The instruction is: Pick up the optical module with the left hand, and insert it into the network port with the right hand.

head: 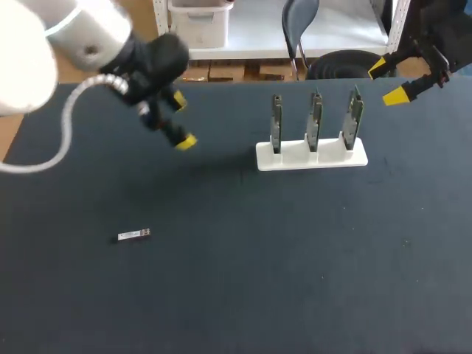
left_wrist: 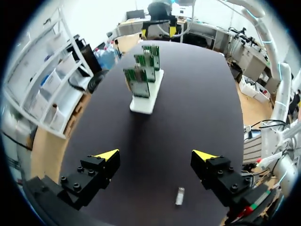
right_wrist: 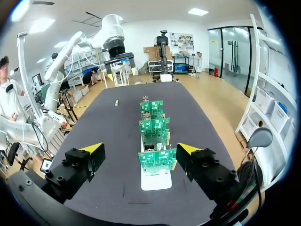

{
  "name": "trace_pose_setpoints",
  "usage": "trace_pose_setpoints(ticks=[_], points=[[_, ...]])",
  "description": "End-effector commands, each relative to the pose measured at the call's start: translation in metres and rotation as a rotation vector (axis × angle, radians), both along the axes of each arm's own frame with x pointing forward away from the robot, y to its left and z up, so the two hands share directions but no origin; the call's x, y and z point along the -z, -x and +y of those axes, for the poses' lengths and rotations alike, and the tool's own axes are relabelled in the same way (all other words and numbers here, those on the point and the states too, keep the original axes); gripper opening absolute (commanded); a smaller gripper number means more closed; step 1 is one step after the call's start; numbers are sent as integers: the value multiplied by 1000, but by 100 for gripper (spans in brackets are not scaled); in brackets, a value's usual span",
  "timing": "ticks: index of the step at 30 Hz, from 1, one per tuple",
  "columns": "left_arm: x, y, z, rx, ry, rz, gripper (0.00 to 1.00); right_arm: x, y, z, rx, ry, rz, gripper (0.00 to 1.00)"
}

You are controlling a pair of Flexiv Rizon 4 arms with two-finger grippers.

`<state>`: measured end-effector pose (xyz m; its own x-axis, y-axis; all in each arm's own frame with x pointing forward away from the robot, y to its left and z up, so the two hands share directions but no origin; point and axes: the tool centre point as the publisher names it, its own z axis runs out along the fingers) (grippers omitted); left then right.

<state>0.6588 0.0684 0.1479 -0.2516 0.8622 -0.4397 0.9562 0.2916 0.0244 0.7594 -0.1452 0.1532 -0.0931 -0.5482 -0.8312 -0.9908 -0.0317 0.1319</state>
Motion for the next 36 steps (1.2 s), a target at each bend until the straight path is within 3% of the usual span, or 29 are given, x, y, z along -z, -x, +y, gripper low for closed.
trace_pose_setpoints(ticks=[1,7,14,36], points=[[0,65,45,-120,-74,-127,100,0,2,0,4,1,-5,100],[31,111,71,-105,-236,-74,100,0,2,0,4,1,-5,100],[59,134,79,-70,-316,-24,100,0,2,0,4,1,-5,100],[121,115,101,59,-386,67,100,0,2,0,4,1,-5,100]])
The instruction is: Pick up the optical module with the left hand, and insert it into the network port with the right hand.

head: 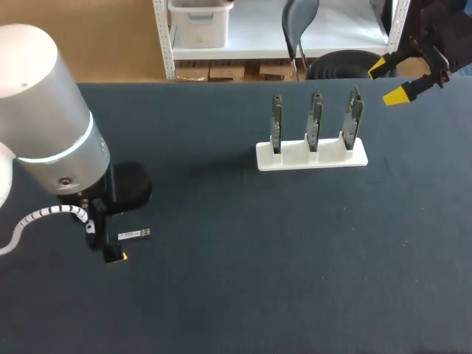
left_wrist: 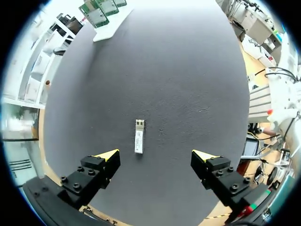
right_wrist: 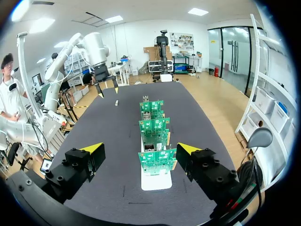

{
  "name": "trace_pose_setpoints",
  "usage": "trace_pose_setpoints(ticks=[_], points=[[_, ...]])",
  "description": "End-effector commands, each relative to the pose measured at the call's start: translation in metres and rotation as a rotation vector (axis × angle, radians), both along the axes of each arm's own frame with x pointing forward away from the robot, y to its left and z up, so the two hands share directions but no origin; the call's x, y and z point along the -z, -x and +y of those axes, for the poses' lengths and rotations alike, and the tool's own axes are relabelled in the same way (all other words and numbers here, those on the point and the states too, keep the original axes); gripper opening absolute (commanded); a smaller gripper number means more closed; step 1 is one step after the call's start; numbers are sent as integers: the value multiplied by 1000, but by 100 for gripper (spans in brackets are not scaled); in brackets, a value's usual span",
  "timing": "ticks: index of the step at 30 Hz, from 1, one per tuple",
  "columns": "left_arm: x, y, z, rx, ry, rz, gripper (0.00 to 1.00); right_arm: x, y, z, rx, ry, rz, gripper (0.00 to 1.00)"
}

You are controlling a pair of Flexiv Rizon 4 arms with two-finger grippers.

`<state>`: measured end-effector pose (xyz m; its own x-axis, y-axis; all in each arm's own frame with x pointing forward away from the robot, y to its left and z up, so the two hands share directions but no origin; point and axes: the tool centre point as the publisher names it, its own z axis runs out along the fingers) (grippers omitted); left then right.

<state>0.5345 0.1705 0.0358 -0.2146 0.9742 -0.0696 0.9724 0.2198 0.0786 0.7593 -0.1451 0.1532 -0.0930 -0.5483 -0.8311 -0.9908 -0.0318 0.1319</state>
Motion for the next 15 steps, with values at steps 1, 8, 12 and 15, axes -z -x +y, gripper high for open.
trace_pose_setpoints(ticks=[1,8,12,15], points=[[11,-10,0,5,-10,25,100,0,2,0,4,1,-5,100],[26,-13,3,15,-40,32,100,0,2,0,4,1,-5,100],[32,-18,5,3,-41,26,100,0,2,0,4,1,-5,100],[37,-20,6,4,-41,29,100,0,2,0,4,1,-5,100]])
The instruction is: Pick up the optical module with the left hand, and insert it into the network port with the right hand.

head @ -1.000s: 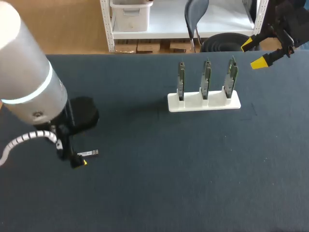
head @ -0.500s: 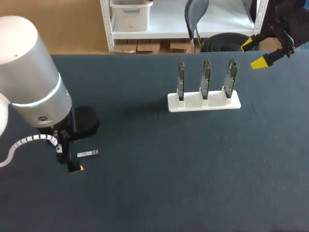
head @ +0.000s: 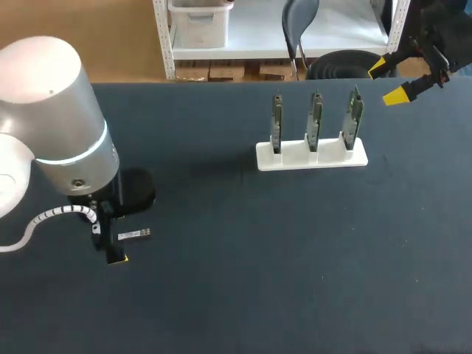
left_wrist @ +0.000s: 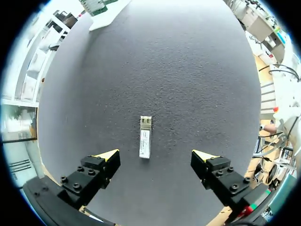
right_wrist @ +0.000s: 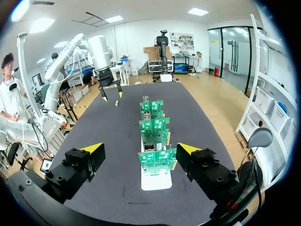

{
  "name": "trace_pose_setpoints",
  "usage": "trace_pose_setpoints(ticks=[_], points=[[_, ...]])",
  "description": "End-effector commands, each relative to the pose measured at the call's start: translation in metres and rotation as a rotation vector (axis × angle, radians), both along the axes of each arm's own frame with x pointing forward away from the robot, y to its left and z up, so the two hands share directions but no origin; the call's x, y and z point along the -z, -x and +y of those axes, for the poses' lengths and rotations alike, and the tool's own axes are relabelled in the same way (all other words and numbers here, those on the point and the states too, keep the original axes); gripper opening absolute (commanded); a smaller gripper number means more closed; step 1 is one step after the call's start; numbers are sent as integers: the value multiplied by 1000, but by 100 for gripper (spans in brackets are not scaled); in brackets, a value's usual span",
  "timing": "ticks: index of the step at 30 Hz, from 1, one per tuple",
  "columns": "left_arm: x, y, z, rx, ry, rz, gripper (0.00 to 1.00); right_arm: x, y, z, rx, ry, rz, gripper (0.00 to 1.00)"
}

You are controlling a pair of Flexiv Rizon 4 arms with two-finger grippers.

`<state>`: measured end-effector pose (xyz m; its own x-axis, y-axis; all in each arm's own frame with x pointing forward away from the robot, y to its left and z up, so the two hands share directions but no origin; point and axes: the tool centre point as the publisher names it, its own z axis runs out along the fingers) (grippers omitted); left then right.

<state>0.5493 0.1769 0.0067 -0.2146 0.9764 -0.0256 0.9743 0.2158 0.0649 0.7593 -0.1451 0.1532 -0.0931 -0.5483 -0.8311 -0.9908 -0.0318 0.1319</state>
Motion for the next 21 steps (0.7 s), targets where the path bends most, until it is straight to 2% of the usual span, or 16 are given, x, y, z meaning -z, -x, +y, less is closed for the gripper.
trace_pose_setpoints(ticks=[1,9,21], points=[[9,-5,0,2,-2,7,100,0,2,0,4,1,-5,100],[23,-8,5,1,0,23,100,0,2,0,4,1,-5,100],[27,-14,2,11,18,34,100,0,2,0,4,1,-5,100]])
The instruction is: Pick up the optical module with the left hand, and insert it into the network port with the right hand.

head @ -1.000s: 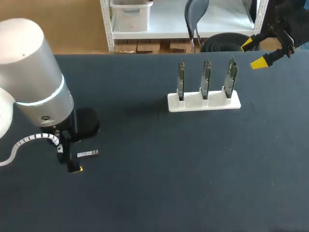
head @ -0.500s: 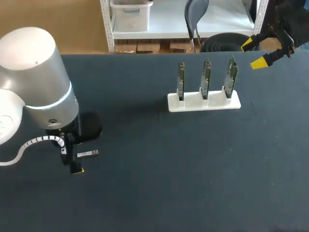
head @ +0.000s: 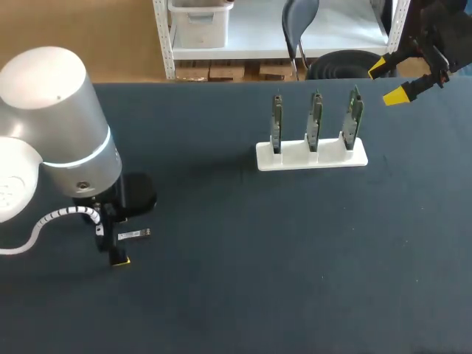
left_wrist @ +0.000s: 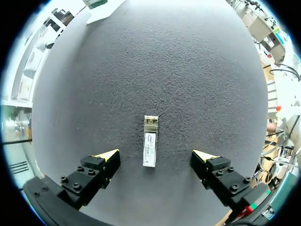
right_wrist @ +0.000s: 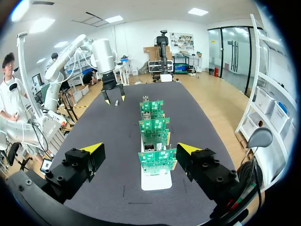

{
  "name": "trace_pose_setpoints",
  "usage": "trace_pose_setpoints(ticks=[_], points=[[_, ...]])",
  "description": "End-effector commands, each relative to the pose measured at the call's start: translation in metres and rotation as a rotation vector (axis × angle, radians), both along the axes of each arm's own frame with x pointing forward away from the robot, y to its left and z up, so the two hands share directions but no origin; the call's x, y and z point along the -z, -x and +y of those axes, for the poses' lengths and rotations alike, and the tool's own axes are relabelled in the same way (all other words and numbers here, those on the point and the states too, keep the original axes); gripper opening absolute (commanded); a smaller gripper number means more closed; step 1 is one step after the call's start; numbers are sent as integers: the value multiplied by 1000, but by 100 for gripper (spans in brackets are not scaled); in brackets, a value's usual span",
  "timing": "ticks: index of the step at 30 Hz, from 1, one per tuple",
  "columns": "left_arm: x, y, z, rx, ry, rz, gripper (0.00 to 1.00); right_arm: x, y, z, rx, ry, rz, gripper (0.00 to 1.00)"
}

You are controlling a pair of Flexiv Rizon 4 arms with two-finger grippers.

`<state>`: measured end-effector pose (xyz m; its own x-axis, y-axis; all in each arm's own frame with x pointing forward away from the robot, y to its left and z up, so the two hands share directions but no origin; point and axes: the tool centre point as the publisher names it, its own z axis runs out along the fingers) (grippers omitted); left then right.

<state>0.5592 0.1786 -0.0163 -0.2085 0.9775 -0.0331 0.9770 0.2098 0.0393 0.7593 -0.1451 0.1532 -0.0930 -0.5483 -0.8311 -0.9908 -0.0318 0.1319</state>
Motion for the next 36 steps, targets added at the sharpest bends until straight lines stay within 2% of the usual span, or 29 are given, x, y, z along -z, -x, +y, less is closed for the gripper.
trace_pose_setpoints(ticks=[1,14,15,16,17,18,19,36], points=[[4,-4,0,5,6,12,100,0,2,0,4,1,-5,100],[16,-1,1,-1,18,57,100,0,2,0,4,1,-5,100],[17,-1,1,0,21,58,95,0,2,0,4,1,-5,100],[17,-2,1,0,20,59,69,0,2,0,4,1,-5,100],[17,-2,1,3,25,61,62,0,2,0,4,1,-5,100],[17,-2,0,3,25,61,25,0,2,0,4,1,-5,100],[16,-3,-1,4,26,60,0,0,2,0,4,1,-5,100],[12,-8,-3,0,31,52,0,0,2,0,4,1,-5,100]])
